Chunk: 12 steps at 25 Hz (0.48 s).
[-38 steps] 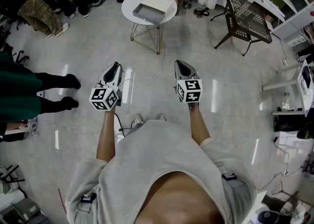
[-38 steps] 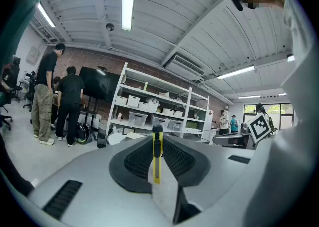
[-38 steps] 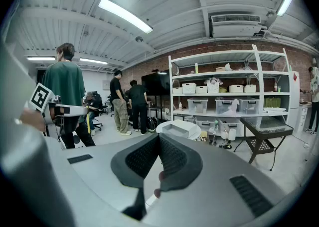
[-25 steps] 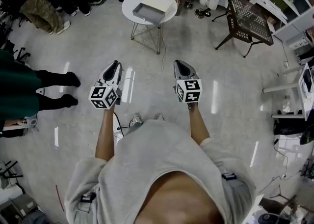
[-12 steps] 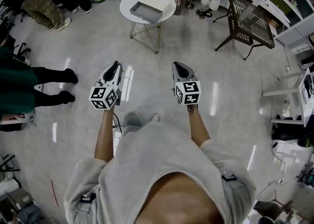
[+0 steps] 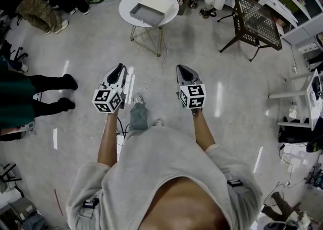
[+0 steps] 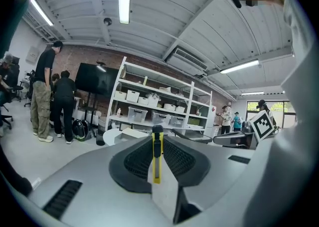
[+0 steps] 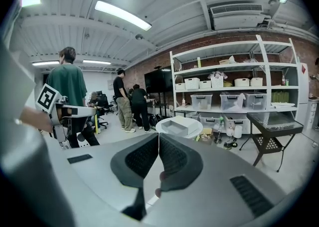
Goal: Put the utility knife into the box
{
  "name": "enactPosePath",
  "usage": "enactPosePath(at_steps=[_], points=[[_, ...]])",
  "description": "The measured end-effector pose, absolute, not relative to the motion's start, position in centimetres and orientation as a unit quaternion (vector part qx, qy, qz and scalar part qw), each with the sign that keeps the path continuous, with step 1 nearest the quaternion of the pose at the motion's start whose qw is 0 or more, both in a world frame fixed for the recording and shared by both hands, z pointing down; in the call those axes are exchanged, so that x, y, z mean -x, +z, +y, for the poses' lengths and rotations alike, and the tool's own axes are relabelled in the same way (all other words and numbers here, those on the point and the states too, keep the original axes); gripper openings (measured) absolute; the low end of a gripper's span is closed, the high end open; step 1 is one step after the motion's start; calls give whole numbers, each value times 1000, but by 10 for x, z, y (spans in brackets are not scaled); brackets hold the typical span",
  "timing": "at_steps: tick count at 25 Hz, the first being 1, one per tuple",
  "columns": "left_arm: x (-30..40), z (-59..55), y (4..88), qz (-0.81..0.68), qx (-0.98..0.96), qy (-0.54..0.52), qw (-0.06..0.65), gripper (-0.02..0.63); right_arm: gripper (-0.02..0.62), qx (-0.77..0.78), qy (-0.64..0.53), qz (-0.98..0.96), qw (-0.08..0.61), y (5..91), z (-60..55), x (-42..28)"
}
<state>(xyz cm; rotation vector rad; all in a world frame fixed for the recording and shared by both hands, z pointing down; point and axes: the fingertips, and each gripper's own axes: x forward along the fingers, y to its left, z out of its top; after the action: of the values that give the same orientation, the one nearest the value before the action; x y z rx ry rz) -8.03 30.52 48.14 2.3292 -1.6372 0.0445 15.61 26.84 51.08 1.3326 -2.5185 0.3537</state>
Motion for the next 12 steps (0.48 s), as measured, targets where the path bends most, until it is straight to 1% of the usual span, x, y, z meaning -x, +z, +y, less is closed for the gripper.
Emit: enactPosePath(at_steps=[12], points=[[137, 175, 473, -535, -831, 6, 153, 75, 31, -487, 112, -855, 142, 491, 159, -93]])
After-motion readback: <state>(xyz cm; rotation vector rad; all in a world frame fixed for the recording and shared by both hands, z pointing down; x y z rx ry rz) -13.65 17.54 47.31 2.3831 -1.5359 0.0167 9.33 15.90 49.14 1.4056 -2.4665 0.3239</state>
